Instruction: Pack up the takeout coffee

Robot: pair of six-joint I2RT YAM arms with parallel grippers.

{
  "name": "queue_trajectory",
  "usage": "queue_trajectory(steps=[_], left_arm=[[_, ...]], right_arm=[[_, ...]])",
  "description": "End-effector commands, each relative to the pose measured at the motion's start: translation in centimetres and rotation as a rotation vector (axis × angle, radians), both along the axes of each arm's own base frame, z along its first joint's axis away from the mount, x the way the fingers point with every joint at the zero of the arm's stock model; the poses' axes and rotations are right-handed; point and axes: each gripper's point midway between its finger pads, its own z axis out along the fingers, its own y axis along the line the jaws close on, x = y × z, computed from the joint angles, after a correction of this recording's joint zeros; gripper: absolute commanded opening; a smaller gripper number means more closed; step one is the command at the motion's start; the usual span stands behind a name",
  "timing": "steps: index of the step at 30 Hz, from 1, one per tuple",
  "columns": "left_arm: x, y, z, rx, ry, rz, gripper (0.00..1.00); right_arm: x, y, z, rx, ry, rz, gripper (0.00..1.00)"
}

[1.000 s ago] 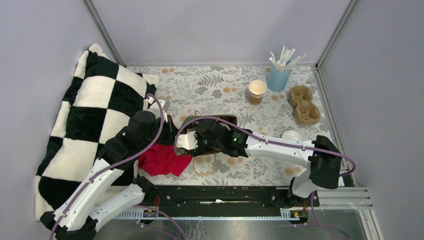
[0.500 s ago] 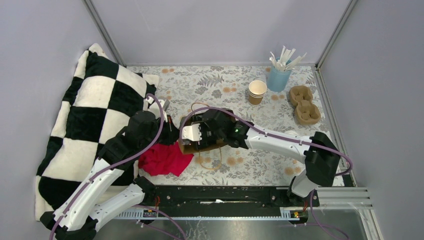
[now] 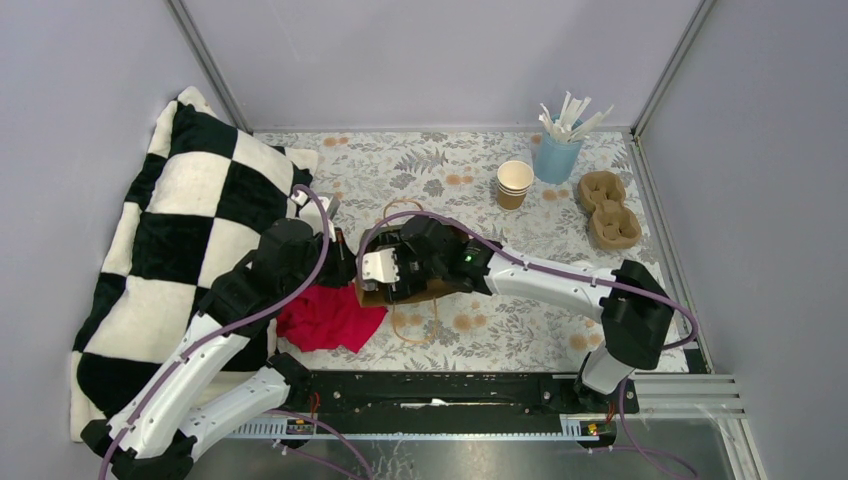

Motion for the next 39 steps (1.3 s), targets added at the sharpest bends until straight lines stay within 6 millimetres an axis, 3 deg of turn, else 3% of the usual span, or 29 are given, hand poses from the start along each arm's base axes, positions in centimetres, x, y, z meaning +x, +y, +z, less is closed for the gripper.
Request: queue_trajectory(steps=[1,5,16,21,28,39], left_arm=[[0.0,0.3,0.9,0.003,-0.034,0.001,0.00],[0.0,0.4,1.0,0.010,-0.039,-0.005,0.00],[-0.2,1.5,0.6,0.038,-0.056,0.026,0.00],[-0.1,1.2,0.9,0.032,-0.059,0.019,0.00],[0.1,-0.7,1.5,0.011,-0.054,-0.079,0.00],[-0.9,-3.6,2.6,-0.099,-0.022,-0.204,0.00]], right_arm=[[2.2,1.8,2.7,0.098,-0.075,-0.027,0.49],[3.5,1.8,3.6,0.135,-0.143,-0.078,0.46],[4.3,1.1,1.3,0.101,-0.159,-0.116,0.51],[3.2,1.5,1.3,0.121,-0.111,-0.082,0.50],[1.0,1.1,2.3,0.121,-0.078,-0.068,0.50],[-2.6,-2.0,2.7,0.076,-0.056,-0.168,0.50]])
